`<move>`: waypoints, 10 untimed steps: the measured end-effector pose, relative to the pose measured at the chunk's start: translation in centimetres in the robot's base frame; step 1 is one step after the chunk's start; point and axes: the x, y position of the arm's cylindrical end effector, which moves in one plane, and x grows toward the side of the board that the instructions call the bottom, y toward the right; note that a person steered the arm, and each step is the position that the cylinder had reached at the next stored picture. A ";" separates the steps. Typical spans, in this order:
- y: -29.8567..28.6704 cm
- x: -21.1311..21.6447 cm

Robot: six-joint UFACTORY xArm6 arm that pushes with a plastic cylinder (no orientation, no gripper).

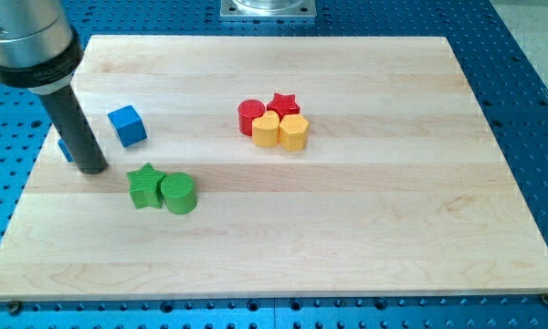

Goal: Push blue cube diagonal to the green star

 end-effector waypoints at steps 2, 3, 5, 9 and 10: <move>11.7 -8.0; 5.6 -8.3; 2.2 -7.9; 9.8 -5.3; 11.5 -3.0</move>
